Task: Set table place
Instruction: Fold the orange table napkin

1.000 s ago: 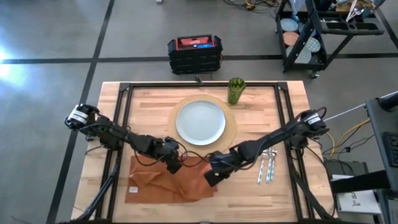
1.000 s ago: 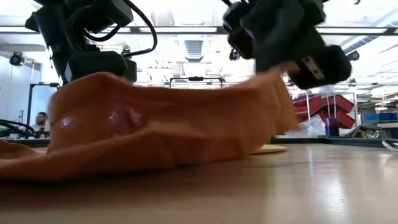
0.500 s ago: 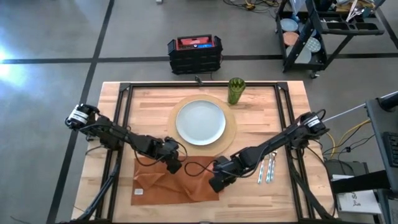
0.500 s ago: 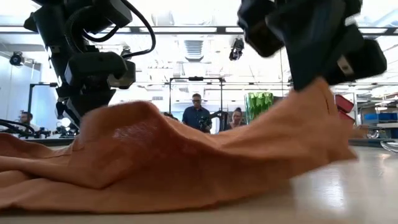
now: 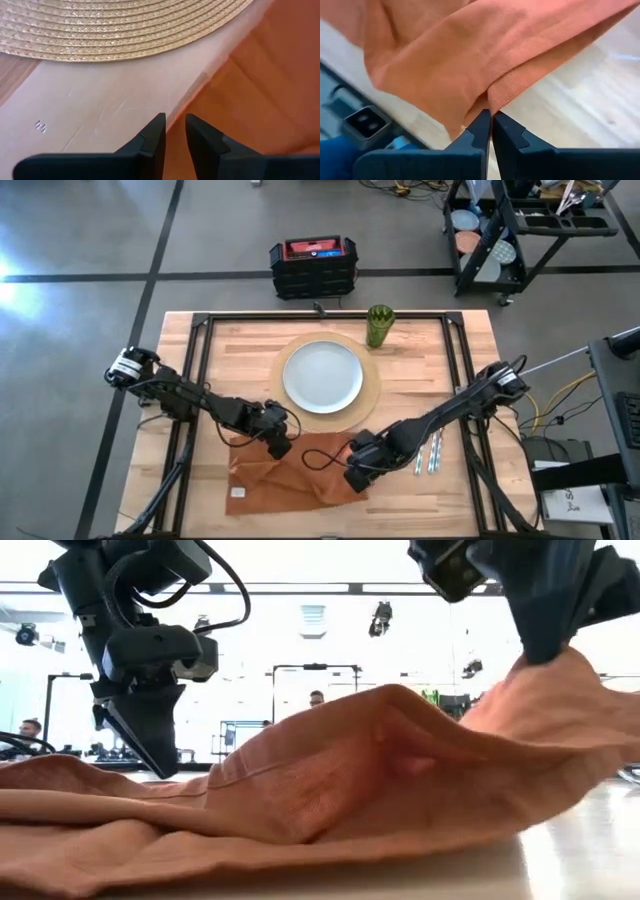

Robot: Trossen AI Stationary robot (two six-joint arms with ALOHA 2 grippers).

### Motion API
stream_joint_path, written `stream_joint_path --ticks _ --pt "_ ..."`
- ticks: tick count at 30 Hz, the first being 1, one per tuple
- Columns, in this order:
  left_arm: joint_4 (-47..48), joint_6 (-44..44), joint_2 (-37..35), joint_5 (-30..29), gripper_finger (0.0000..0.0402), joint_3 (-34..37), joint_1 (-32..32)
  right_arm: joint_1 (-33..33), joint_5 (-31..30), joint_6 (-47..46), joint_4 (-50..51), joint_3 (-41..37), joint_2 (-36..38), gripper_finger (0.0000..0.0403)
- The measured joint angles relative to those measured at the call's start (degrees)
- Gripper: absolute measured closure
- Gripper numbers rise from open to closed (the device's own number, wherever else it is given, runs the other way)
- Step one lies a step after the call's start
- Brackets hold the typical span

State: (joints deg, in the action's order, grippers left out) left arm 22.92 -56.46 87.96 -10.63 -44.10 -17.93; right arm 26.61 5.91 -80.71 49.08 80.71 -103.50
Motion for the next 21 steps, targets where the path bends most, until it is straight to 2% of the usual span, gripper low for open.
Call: stream_joint_path --ticks 5,14,21 --pt "-0.02 0.03 0.0 -0.4 0.0336 0.0 0.04 -0.52 0.44 0.1 -1.52 -1.66 -0.07 0.0389" --pt "-0.31 -1.03 0.0 -0.62 0.0337 0.0 -0.01 0.09 2.16 -4.05 0.19 -1.71 -0.07 0.0308" --pt "-0.64 -2.08 0.02 -0.76 0.0341 0.0 -0.66 1.64 3.11 -5.21 0.95 -1.22 -0.07 0.0277"
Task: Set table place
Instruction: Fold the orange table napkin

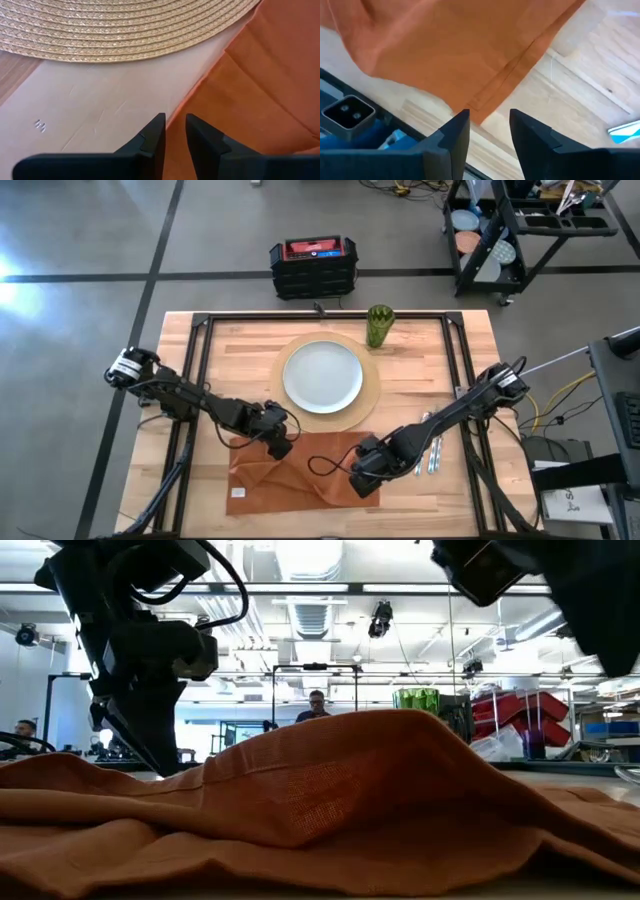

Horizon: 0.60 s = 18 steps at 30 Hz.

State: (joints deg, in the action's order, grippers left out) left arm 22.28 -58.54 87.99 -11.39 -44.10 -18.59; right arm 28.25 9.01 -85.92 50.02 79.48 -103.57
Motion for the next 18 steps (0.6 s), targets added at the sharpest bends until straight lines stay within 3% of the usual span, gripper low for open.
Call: stream_joint_path --ticks 5,11,18 --pt "-5.05 0.22 1.07 0.57 0.0338 0.07 0.04 -2.17 -1.21 5.01 -1.69 -0.39 -2.76 0.029" --pt "-20.44 0.92 5.11 7.3 0.0342 -0.09 -1.57 -4.55 -2.8 10.11 -6.92 -0.5 -5.85 0.0344" --pt "-22.41 -2.72 11.49 8.13 0.0343 -0.63 -2.38 -4.66 -4.63 11.93 -11.13 -0.5 -6.04 0.0397"
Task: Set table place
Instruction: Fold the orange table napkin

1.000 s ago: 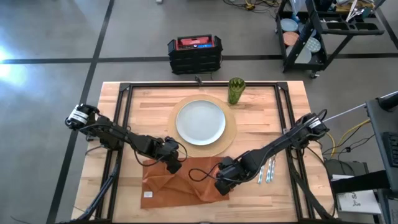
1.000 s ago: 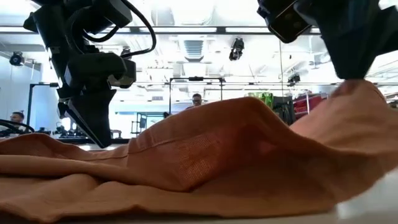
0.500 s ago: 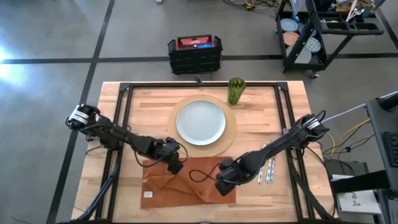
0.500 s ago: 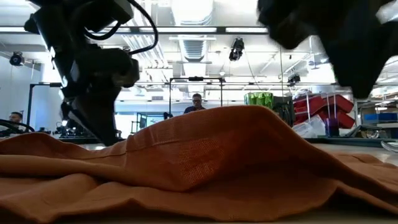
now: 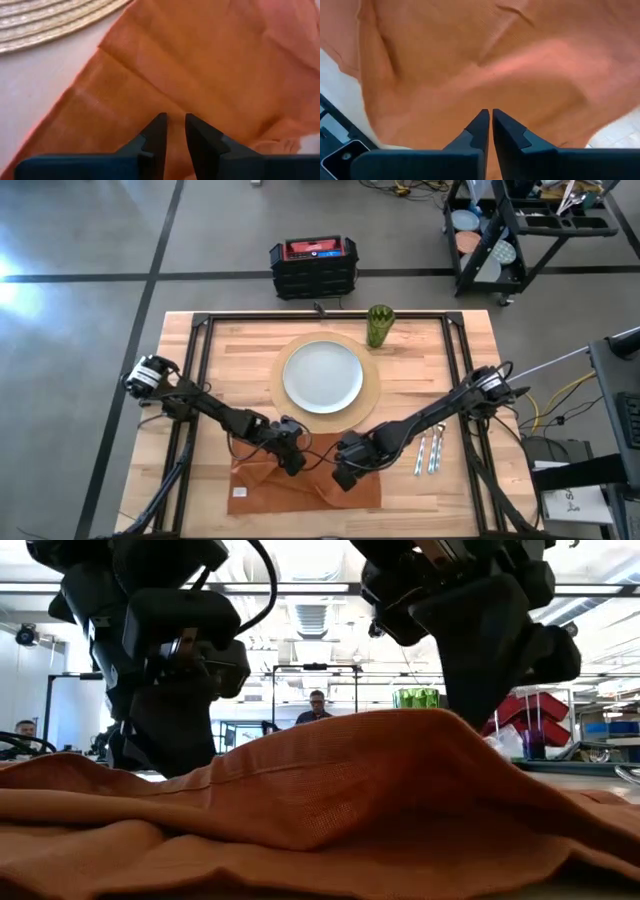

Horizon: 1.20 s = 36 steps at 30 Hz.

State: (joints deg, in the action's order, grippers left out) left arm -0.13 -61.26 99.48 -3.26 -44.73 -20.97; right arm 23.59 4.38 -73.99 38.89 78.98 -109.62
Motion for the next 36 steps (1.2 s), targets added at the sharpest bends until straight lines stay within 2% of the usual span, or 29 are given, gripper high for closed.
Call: stream_joint_path --ticks 4,11,16,24,26,31,36 --pt "-0.13 -1.3 2.4 0.26 0.0343 0.04 0.02 -0.32 0.09 1.99 -2.36 0.0 -0.93 0.04" --pt "-0.53 -1.61 2.08 0.31 0.0343 0.11 0.13 -1.73 1.67 3.56 -7.69 0.0 -3.85 0.0403" --pt "-0.37 -1.64 1.79 -0.03 0.0343 0.13 0.11 -0.33 2.09 3.42 -2.01 -0.05 -3.81 0.0403" --pt "-0.36 -2.31 1.84 -0.23 0.0343 0.24 0.11 2.83 1.79 1.82 14.81 0.04 -1.63 0.0403" --pt "-0.36 -2.31 1.84 -0.25 0.0343 0.24 0.11 2.95 1.79 1.69 13.08 0.04 -1.29 0.0403" --pt "-0.36 -2.31 1.84 -0.29 0.0342 0.24 0.11 3.38 2.12 -0.12 1.27 0.5 -0.64 0.0403" --pt "-0.39 -2.14 1.77 -0.43 0.0342 0.26 0.11 4.66 3.05 -1.99 -1.22 0.46 -1.33 0.0403"
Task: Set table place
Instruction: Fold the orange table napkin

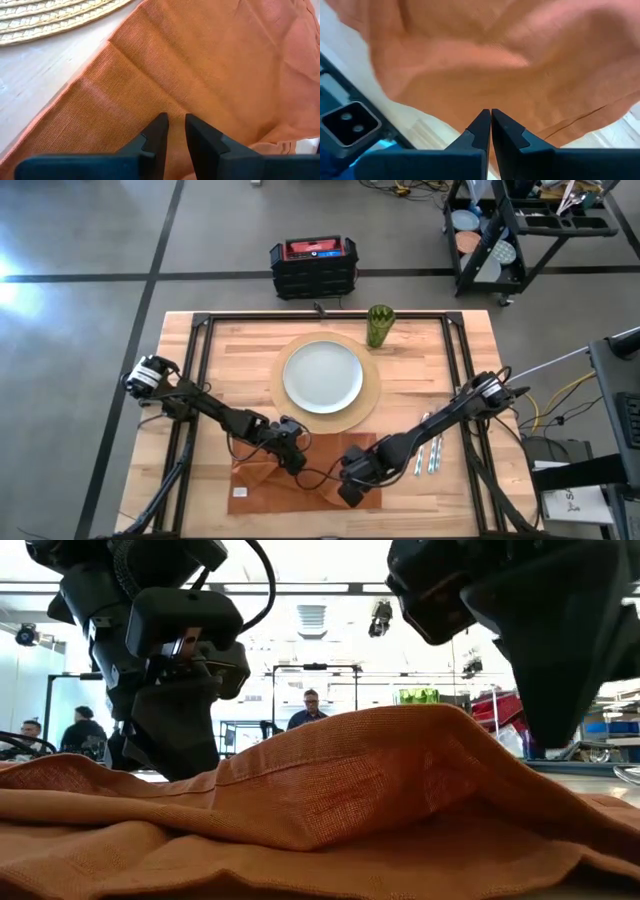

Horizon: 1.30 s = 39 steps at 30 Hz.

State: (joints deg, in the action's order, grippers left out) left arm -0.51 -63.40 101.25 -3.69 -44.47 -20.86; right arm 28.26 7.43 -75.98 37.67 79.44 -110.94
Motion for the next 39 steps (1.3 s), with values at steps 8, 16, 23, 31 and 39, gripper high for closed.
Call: stream_joint_path --ticks 8,16,23,31,39 --pt "-0.04 0.87 0.0 -0.17 0.0342 0.02 0.02 0.78 0.06 -0.52 -0.66 -0.26 -2.4 0.0403" --pt "-0.04 1.02 0.0 -0.28 0.0342 0.04 0.02 3.23 5.13 -2.23 5.53 -0.35 -3.58 0.0403" --pt "0.09 1.4 0.0 -1.44 0.0342 0.11 0.13 6.72 4.51 -5.94 14.59 -0.41 -1.48 0.0403" --pt "0.08 2.03 0.0 -1.46 0.0342 0.11 0.28 5.49 -1.03 -5.15 1.71 0.09 0.18 0.0403" --pt "0.08 2.43 0.0 -1.33 0.0342 0.09 0.31 2.16 -1.48 0.49 -3.86 -0.02 -3.9 0.0403"
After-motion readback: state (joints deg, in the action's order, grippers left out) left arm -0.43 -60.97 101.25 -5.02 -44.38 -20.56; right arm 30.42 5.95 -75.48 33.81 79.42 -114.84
